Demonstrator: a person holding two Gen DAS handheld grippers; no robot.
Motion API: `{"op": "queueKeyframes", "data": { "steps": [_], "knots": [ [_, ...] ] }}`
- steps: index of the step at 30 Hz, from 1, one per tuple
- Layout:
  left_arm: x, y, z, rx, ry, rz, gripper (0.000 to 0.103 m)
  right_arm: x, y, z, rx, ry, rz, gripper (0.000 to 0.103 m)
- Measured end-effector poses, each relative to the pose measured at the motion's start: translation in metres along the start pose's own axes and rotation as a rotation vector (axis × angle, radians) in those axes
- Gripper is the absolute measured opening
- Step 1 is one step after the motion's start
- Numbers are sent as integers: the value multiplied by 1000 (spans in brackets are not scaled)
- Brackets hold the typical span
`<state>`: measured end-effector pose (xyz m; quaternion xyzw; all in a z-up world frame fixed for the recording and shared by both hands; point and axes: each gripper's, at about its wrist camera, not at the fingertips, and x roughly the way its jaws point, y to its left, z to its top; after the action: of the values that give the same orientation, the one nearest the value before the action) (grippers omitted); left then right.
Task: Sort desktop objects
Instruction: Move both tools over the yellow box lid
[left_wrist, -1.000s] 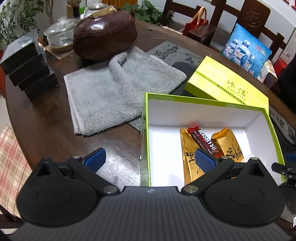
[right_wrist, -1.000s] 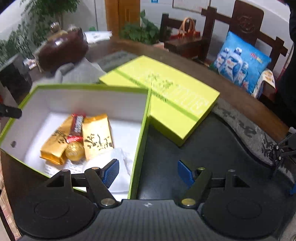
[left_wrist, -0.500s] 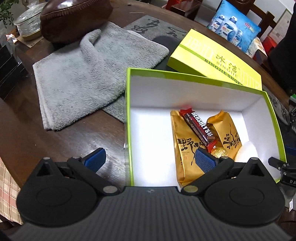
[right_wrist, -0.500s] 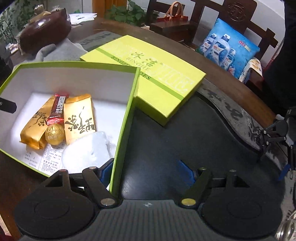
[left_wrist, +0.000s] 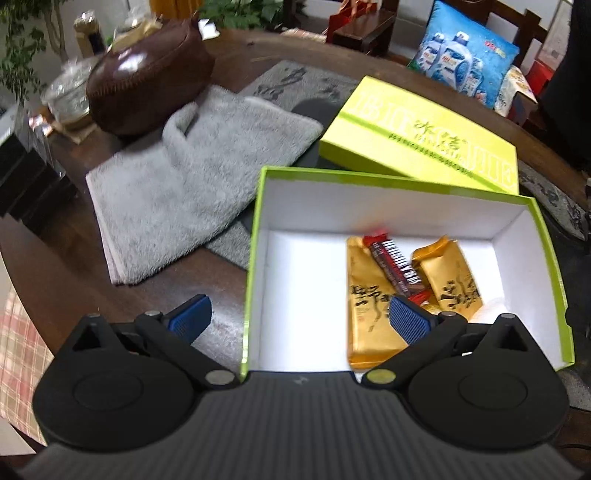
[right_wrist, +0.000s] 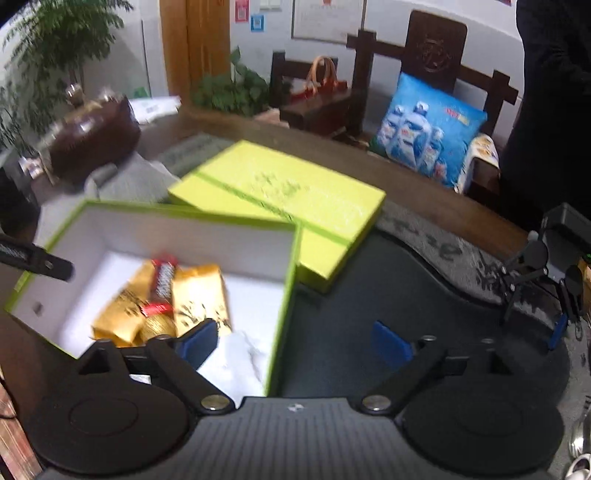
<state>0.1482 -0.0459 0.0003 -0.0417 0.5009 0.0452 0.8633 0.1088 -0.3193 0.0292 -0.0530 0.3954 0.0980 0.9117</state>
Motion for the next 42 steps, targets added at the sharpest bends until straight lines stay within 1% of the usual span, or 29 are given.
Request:
{"op": "queueKeyframes", "data": {
  "steps": [3,7,13,19,25,30,34,37,42],
  "knots": [
    [-3,-13,1,31,8,2,103,-6,3,3,3,-22,7,103],
    [-2,-23,0,49,14,3,103,-4,7,3,10,-10,20,103],
    [0,-31,2,82,22,-13,103,2,14,-1,5,13,29,103],
    [0,-38,7,126,3,-16,103,6,16,1,17,22,39,103],
    [2,-41,19,173,5,-17,103,8,15,6,41,28,51,103],
    [3,-38,39,202,14,-45,103,7,15,19,35,9,46,103],
    [3,-37,62,239,15,-74,103,8,9,37,49,-9,55,103],
    [3,-38,83,271,10,-89,103,8,4,57,50,-30,51,103],
    [10,-38,119,304,-14,-99,103,17,-9,89,42,-55,19,103]
  ]
}}
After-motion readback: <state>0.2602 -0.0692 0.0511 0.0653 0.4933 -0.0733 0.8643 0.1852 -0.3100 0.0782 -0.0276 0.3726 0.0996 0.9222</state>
